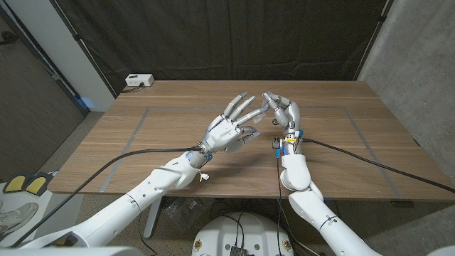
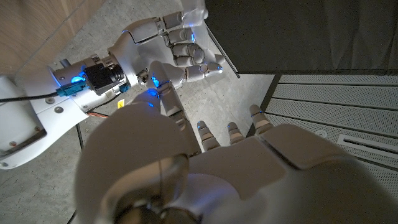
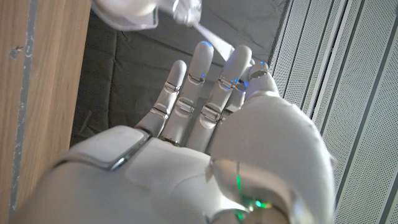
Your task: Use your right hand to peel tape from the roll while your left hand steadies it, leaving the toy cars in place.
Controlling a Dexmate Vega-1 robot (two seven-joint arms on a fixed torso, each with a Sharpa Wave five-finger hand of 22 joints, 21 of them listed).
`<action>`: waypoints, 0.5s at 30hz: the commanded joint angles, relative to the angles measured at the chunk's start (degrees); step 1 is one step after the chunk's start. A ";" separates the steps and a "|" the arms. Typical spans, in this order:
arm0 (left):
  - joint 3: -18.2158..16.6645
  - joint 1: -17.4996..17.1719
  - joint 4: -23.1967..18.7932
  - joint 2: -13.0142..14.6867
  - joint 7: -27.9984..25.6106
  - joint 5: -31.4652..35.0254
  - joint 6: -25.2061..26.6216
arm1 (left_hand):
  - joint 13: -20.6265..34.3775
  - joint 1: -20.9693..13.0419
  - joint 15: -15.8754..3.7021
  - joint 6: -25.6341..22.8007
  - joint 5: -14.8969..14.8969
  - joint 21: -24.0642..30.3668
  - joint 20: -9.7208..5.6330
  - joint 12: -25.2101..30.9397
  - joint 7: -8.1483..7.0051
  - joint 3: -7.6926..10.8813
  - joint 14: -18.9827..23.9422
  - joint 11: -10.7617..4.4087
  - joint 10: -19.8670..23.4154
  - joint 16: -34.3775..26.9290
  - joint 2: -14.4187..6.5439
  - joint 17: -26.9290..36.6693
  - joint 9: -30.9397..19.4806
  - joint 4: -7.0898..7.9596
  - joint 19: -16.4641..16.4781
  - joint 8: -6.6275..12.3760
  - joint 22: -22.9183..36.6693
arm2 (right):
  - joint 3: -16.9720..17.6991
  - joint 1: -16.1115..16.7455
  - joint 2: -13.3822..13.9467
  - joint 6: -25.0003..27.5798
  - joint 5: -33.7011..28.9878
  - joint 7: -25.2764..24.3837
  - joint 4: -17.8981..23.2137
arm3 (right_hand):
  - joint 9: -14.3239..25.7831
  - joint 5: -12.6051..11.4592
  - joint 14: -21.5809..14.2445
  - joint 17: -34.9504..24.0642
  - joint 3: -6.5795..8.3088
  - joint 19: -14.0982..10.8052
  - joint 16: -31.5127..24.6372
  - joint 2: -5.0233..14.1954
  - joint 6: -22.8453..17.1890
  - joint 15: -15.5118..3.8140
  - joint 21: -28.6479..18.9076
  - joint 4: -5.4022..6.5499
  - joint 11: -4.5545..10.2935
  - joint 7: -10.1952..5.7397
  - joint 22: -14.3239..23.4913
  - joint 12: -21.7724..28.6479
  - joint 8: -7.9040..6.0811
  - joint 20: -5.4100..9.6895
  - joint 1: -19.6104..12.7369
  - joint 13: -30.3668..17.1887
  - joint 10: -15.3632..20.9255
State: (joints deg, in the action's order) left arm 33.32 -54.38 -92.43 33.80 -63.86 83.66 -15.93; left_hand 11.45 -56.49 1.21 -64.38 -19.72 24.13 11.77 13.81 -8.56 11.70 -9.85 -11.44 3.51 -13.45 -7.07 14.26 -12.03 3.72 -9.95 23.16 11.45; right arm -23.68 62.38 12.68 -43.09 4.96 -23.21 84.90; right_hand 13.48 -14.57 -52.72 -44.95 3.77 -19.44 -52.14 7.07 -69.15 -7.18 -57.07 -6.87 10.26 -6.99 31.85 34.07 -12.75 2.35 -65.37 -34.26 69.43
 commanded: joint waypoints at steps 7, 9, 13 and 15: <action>-6.21 -3.43 -0.23 -3.54 -0.14 1.66 -3.70 | 0.07 -0.48 -0.90 -0.33 0.64 0.59 0.51 0.42 -1.31 -0.38 -0.58 -0.26 0.84 -0.48 0.27 -0.26 0.43 -0.01 -9.92 -0.09 0.04 | -1.00 -0.47 5.07 11.26 -0.01 2.10 7.20 | 3.22 -0.19 11.84 2.26 -2.40 8.39 8.44 1.59 1.74 -6.14 1.29 1.58 1.10 -3.45 -3.68 -2.12 0.12 4.45 1.61 -4.34 -10.25; -6.94 -3.92 -0.29 -3.91 -0.14 1.69 -3.92 | 0.07 -0.46 -0.88 -0.48 0.78 0.63 0.51 0.41 -1.43 -0.46 -0.38 -0.18 0.97 -0.50 0.30 -0.31 0.45 0.04 -9.69 -0.07 0.02 | -1.15 -0.64 5.35 12.82 -0.57 1.50 7.95 | 2.83 -0.83 15.31 6.91 -3.29 9.84 16.69 1.77 1.56 -6.12 2.00 2.28 1.18 -4.14 -6.61 -5.55 0.65 3.41 1.80 -2.84 -18.91; -8.56 -4.93 -0.37 -4.91 -0.14 1.64 -4.80 | 0.06 -0.44 -1.11 -0.44 0.96 0.71 0.49 0.37 -1.82 -0.58 0.03 -0.21 1.11 -0.56 0.35 -0.40 0.49 0.10 -9.30 -0.15 -0.02 | -1.18 -0.59 6.27 15.64 -2.66 -0.32 9.44 | 2.66 -1.71 23.28 14.64 -5.46 12.72 29.82 1.74 2.54 -5.64 2.79 4.14 1.44 -5.51 -11.56 -14.46 0.41 4.10 2.88 4.46 -30.20; -9.47 -5.40 -0.40 -5.55 -0.14 1.58 -5.49 | 0.06 -0.42 -1.13 -0.54 1.06 0.74 0.49 0.32 -1.95 -0.64 0.16 -0.18 1.12 -0.56 0.37 -0.43 0.54 0.15 -9.12 -0.17 -0.04 | -1.06 -0.32 6.88 17.45 -3.45 -1.14 10.59 | 2.80 -2.24 28.81 17.61 -6.65 15.86 35.49 1.80 3.04 -5.05 4.02 5.10 1.34 -5.71 -14.31 -18.78 0.35 3.85 3.31 7.91 -37.13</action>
State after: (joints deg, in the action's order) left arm 27.81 -57.49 -92.50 30.63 -63.94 84.97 -18.60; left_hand 11.45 -56.84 0.27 -64.63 -18.79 24.61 11.77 13.81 -10.08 11.36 -9.73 -11.30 4.34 -13.79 -6.82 13.82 -11.44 3.70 -9.95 23.14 11.46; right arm -24.39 62.01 16.18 -33.73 4.50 -21.99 89.93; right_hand 15.88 -16.15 -29.15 -30.50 -1.53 -6.06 -22.62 9.36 -65.15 -2.95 -54.03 -2.51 13.82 -10.99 20.19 23.22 -11.72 2.16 -63.04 -35.02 44.89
